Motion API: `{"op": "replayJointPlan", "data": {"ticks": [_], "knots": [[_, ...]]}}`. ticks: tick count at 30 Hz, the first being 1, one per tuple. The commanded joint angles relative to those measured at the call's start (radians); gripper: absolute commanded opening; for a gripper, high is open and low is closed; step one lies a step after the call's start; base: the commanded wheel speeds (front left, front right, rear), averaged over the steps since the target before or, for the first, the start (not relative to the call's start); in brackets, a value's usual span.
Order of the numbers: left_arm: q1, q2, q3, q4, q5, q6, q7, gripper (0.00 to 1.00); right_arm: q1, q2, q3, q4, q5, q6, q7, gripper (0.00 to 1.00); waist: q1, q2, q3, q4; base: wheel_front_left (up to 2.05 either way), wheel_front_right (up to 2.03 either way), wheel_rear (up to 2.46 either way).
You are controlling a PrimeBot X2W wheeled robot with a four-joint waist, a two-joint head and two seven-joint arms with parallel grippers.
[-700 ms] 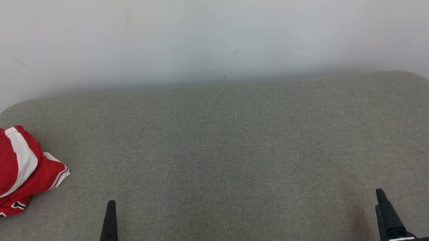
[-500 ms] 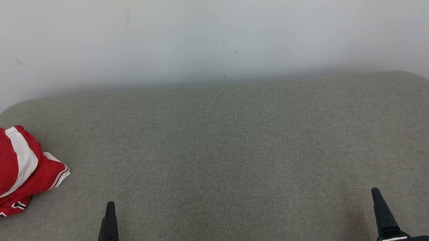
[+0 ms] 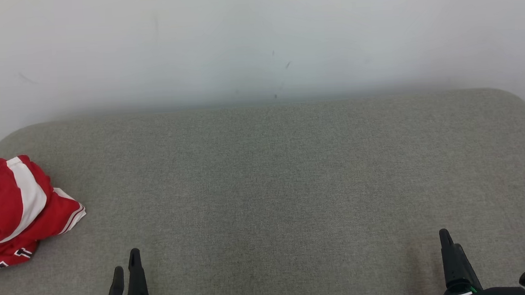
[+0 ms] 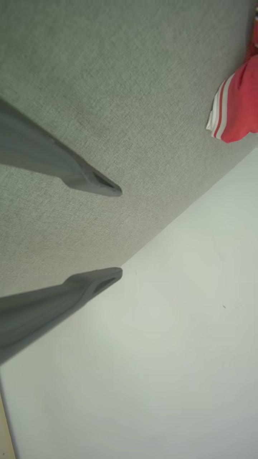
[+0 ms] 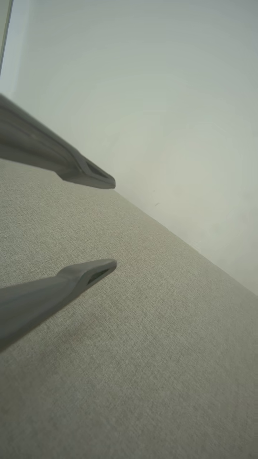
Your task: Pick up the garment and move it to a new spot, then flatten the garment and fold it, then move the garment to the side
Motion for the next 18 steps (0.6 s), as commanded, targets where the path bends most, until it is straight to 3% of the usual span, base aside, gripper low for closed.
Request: {"op": "replayJointPlan", "data": {"ticks": [1, 7, 18], "knots": [[0.007, 0.003, 0.006, -0.022, 0.051, 0.007, -0.010, 1.00, -0.015, -0.009, 0.009, -0.018, -0.045, -0.001, -0.013, 1.00, 0.0000, -0.0001, -0.001, 0.000, 0.00, 0.00, 0.00], [0.020, 0.004, 0.006, -0.042, 0.173, 0.020, -0.025, 1.00, -0.015, -0.009, 0.041, -0.028, -0.186, -0.001, -0.036, 1.00, 0.0000, -0.0001, -0.003, -0.001, 0.00, 0.00, 0.00], [0.035, 0.005, 0.025, -0.060, 0.341, 0.029, -0.050, 1.00, -0.006, -0.010, 0.056, -0.021, -0.340, -0.001, -0.074, 1.00, 0.0000, -0.0001, -0.007, -0.002, 0.00, 0.00, 0.00]]}}
